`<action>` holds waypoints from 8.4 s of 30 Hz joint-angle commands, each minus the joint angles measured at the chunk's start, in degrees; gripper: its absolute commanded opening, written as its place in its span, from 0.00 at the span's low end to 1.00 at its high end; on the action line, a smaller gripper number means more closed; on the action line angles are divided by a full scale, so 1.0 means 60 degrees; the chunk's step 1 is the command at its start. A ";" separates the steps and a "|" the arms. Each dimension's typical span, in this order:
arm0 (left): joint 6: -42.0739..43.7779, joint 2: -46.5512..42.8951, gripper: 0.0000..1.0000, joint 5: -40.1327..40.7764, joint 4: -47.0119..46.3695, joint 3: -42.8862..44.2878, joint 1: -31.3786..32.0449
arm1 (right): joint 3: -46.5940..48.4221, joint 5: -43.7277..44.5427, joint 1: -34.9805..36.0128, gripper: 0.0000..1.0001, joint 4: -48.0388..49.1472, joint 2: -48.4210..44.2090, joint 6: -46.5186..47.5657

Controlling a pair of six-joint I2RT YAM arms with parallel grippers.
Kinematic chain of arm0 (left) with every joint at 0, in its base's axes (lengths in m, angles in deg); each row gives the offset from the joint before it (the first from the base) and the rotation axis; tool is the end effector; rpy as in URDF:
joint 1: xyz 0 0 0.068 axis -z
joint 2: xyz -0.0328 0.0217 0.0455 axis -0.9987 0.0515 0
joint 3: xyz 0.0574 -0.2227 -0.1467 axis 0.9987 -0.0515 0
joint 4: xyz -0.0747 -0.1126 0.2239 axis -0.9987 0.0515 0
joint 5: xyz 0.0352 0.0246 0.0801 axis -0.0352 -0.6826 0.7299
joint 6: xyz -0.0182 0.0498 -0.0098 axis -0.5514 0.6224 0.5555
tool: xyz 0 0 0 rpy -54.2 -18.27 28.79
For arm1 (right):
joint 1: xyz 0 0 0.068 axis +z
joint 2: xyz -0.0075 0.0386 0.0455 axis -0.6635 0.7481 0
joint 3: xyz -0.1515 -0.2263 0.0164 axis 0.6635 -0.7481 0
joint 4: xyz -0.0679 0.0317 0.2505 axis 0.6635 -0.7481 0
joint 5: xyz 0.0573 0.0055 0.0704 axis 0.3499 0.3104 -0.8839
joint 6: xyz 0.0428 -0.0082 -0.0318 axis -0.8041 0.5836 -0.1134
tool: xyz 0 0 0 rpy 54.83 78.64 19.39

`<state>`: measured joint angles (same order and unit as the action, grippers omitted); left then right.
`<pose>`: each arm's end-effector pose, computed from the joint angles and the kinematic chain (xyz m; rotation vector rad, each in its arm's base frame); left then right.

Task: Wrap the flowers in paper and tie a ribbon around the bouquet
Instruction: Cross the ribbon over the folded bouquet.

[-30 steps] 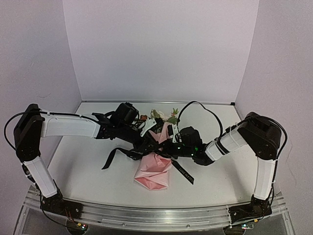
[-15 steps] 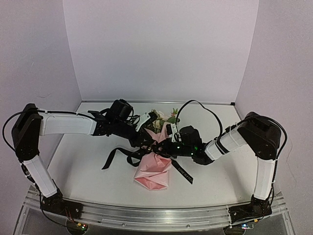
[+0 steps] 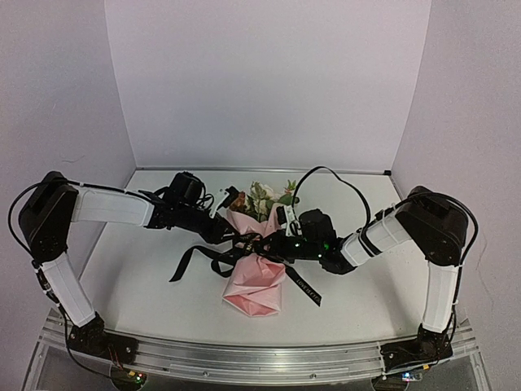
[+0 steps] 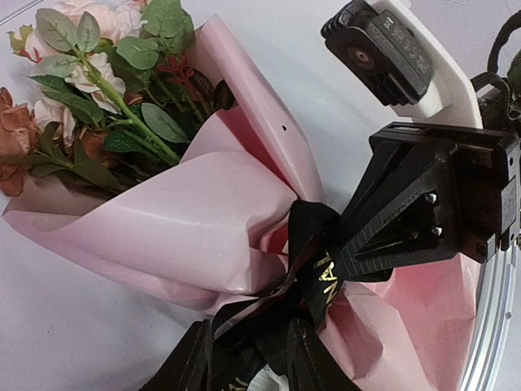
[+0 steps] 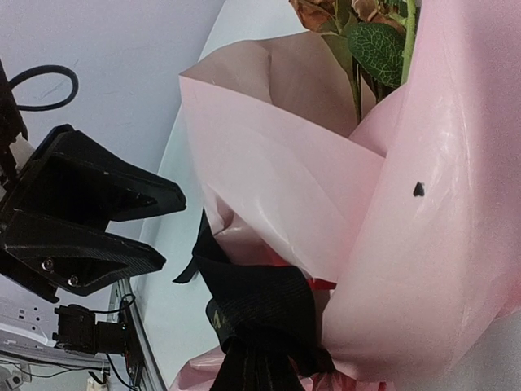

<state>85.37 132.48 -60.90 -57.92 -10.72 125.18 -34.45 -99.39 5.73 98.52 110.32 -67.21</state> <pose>0.2784 -0.2379 0.1935 1.0234 2.1303 -0.8255 0.2589 0.3013 0.1338 -0.2832 2.1583 1.4574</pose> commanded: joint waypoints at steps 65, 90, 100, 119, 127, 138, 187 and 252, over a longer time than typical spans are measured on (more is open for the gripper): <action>-0.0456 -0.0505 0.00 -0.1162 -0.1210 -0.0245 -0.0007 | 0.0897 -0.0318 0.0084 0.00 -0.1052 -0.0661 0.0900; 0.0792 -0.0014 0.00 -0.1514 0.0379 0.0478 0.1090 | 0.1224 0.0679 0.0078 0.00 0.0364 0.0669 0.0170; 0.0622 0.0460 0.01 -0.0143 0.0386 0.0563 0.1570 | 0.0693 0.0949 0.0148 0.00 0.0363 0.0216 0.1148; 0.0178 -0.0220 0.25 0.0943 -0.0075 0.0509 0.1460 | 0.1426 0.0775 0.0145 0.00 0.0371 0.0560 0.0989; 0.0169 -0.0378 0.31 0.0838 0.0009 0.0680 0.1238 | 0.1665 0.0893 0.0156 0.00 0.0361 0.0818 0.0925; 0.0237 -0.0528 0.36 0.0599 0.0223 0.0741 0.1170 | 0.1729 0.0940 0.0154 0.00 0.0355 0.0948 0.0945; -0.2020 -0.0307 0.35 0.0851 -0.0196 0.0611 -0.1349 | 0.2316 0.1339 0.0152 0.01 0.0358 0.1703 0.1831; -0.1108 0.1623 0.29 -0.2865 0.0044 0.1450 -0.0998 | 0.2934 0.0387 0.0154 0.05 0.0309 0.1874 0.1850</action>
<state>79.00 142.18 -77.55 -57.45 -3.62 118.71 -19.17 -97.07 6.46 98.79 121.05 -56.97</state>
